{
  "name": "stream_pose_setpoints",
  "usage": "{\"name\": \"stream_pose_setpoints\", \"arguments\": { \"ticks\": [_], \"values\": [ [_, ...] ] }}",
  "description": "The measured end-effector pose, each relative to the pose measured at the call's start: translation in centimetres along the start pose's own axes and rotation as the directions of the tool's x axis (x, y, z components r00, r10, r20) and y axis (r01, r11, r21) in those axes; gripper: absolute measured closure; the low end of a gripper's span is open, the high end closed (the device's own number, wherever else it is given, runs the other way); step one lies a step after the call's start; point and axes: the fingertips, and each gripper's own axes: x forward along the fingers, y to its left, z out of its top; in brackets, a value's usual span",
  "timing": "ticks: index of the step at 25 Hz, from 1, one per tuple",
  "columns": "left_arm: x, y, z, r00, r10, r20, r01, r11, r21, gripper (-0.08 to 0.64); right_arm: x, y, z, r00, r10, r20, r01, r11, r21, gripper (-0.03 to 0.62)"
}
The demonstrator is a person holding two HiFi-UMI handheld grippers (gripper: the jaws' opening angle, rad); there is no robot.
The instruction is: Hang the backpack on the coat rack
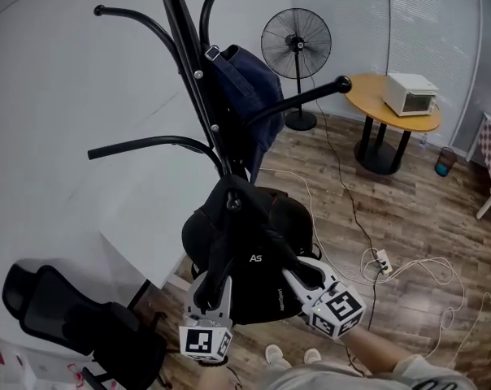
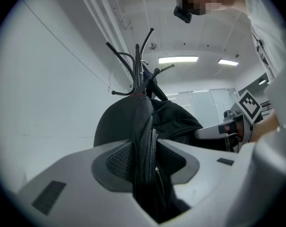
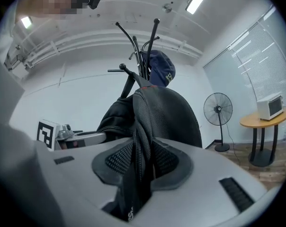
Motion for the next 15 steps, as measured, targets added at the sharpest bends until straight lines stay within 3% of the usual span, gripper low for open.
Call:
{"name": "stream_pose_setpoints", "arguments": {
  "ticks": [3, 6, 10, 15],
  "values": [
    [-3.0, -0.3, 1.2, 0.997, 0.066, 0.029, -0.066, 0.998, 0.009, 0.411, -3.2, 0.2, 0.5, 0.999, -0.002, 0.047, 0.001, 1.0, 0.013, 0.492],
    [-5.7, -1.2, 0.7, 0.99, 0.14, -0.006, -0.14, 0.989, 0.041, 0.411, -6.4, -0.7, 0.1, 0.997, -0.018, 0.073, 0.014, 0.998, 0.055, 0.492],
    [-9.6, -3.5, -0.6, 0.977, 0.211, -0.036, -0.211, 0.977, -0.005, 0.421, -10.0, -1.7, -2.4, 0.999, -0.025, 0.033, 0.022, 0.996, 0.087, 0.492],
    [-13.9, -5.5, -2.4, 0.958, 0.266, -0.108, -0.269, 0.963, -0.01, 0.527, -14.4, -0.7, -6.5, 0.999, -0.031, -0.043, 0.036, 0.989, 0.141, 0.51]
  ]
}}
